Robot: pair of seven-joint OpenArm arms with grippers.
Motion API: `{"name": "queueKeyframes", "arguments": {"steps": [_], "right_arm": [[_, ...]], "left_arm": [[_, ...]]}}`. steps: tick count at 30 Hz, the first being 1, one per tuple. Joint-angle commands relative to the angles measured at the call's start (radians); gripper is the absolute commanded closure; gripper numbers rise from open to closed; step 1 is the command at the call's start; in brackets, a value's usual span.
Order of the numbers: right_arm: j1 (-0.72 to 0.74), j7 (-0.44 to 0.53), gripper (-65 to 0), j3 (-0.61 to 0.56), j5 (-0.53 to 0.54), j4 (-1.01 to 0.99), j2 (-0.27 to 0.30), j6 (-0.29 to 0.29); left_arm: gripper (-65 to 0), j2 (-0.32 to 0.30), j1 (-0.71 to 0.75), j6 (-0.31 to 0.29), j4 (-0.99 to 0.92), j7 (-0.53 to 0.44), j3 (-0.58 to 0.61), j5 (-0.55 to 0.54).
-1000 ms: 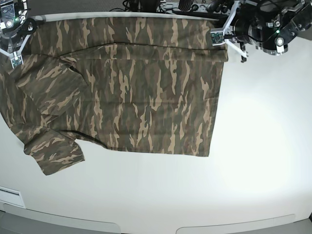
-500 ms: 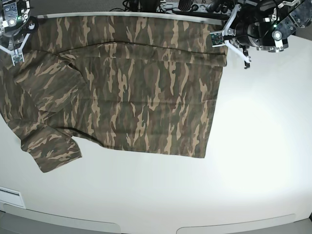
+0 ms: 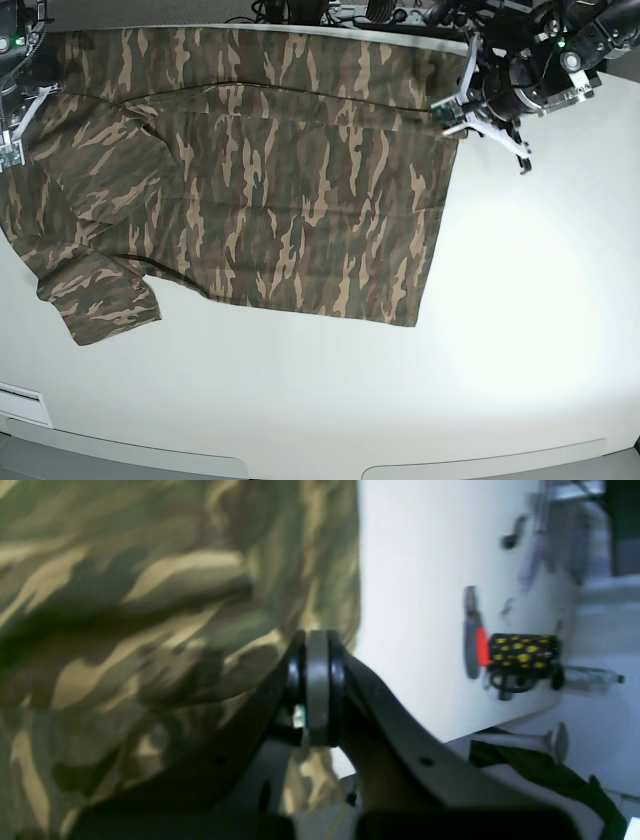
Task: Fold the T-shirt properly
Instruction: 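Pull the grasped edges toward the robot with both grippers and release, then move the left gripper to the hem corner and the right gripper to the sleeve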
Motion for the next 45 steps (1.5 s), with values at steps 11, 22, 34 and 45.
{"name": "queueKeyframes", "arguments": {"steps": [11,22,34,45], "right_arm": [[-0.002,0.016,0.0,0.016,-0.008,0.022,0.016,-0.023],[-0.002,0.026,0.0,0.016,-0.005,0.022,0.014,-0.023],[-0.002,0.026,0.0,0.016,-0.005,0.022,0.014,-0.022],[-0.002,0.026,0.0,0.016,-0.005,0.022,0.014,-0.023]], "left_arm": [[0.0,0.211,-0.199,0.114,-0.299,-0.177,-0.443,-0.188],[-26.5,0.438,-0.625,-0.108,-1.093,-0.167,-0.475,-0.533],[-30.8,0.591,-0.809,-0.26,-1.41,0.018,-0.394,-0.672],[-30.8,0.666,-0.81,-0.277,-1.41,0.013,-0.229,-0.668]]}}
